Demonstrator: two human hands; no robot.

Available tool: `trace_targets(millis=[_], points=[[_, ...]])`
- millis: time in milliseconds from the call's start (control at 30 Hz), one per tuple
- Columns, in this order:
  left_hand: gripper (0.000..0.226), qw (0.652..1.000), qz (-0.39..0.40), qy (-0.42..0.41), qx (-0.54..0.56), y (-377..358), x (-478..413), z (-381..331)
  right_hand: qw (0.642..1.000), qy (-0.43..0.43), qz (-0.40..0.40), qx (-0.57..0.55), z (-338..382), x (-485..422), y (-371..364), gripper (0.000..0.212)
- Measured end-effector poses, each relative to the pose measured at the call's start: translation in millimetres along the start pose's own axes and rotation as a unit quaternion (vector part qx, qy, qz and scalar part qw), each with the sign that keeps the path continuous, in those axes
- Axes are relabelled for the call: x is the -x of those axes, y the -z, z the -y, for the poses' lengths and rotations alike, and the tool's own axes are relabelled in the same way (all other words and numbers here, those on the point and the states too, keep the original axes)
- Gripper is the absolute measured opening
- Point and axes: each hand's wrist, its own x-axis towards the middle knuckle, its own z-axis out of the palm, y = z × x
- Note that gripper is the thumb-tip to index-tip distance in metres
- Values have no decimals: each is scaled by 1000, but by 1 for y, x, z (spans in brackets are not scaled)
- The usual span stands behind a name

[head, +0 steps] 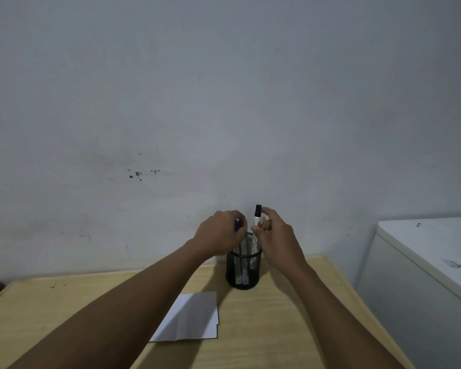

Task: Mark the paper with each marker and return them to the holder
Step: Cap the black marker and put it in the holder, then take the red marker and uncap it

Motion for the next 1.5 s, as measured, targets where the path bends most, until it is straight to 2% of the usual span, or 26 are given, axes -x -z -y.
trace_targets(millis=[100, 233, 333, 433, 500, 633, 767, 833, 933, 1000, 1033, 1067, 1167, 1233, 1267, 1333, 1500], points=[[24, 999, 2, -3, 41, -6, -4, 3, 997, 37, 0, 69, -4, 5, -6, 59], [24, 993, -24, 8, 117, -10, -5, 4, 993, 38, 1, 108, -7, 4, -8, 45], [21, 989, -62, 10, 131, -14, -2, 4, 990, 54, 14, 127, -7, 3, -9, 35], [17, 989, -110, 0, 103, -16, 1, 4, 990, 45, 30, 133, -5, 3, -6, 37], [14, 989, -112, -14, 91, -15, 4, 3, 989, 39, 44, 133, -3, 5, -4, 44], [11, 991, -91, -19, 100, -6, 14, -2, 994, 32, 10, 99, 9, 12, 5, 52], [23, 978, -137, 12, 155, 18, 25, -11, 1000, 24, -13, 2, 29, 19, 15, 36], [21, 954, -183, 37, 235, 42, 30, -14, 999, 14, 16, -44, 44, 21, 23, 32], [15, 884, -228, 73, 402, 86, 44, -17, 993, -2, 77, -90, 69, 27, 33, 37], [15, 842, -239, 100, 473, 109, 58, -15, 985, -14, 53, -161, 88, 32, 36, 25], [15, 829, -239, 116, 493, 119, 65, -12, 971, -28, 31, -234, 99, 35, 38, 18], [15, 819, -235, 131, 507, 127, 73, -7, 945, -49, 15, -324, 109, 39, 39, 13], [17, 801, -204, 160, 539, 141, 100, 6, 820, -104, 7, -563, 143, 52, 36, 11], [18, 794, -186, 166, 554, 145, 118, 10, 759, -121, 18, -639, 165, 62, 26, 9], [18, 792, -180, 167, 559, 146, 126, 10, 747, -126, 32, -652, 176, 67, 20, 8], [20, 784, -172, 172, 571, 149, 140, 10, 754, -129, 60, -641, 196, 78, 6, 8], [14, 722, -195, 217, 627, 161, 161, 16, 799, -94, 52, -591, 226, 94, -20, 1]])
